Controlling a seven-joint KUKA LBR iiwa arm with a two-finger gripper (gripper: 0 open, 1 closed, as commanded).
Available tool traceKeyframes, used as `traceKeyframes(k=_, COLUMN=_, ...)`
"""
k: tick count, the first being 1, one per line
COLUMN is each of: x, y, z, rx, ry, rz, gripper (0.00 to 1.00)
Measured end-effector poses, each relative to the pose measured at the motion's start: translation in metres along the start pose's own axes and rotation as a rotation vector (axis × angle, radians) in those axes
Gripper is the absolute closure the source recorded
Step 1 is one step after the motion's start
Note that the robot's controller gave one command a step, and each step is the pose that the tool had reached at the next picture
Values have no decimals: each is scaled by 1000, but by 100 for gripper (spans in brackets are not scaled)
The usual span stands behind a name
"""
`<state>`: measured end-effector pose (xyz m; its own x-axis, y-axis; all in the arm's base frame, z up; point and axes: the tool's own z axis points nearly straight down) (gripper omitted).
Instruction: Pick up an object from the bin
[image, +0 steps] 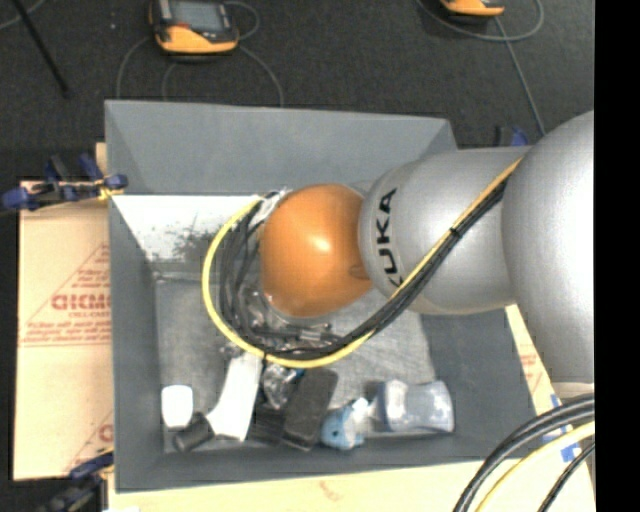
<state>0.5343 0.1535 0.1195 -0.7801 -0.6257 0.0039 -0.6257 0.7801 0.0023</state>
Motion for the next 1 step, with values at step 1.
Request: traceKeyframes(k=1, x=-1, y=-1, z=-21, rx=3, ry=-5, rz=1, gripper=100)
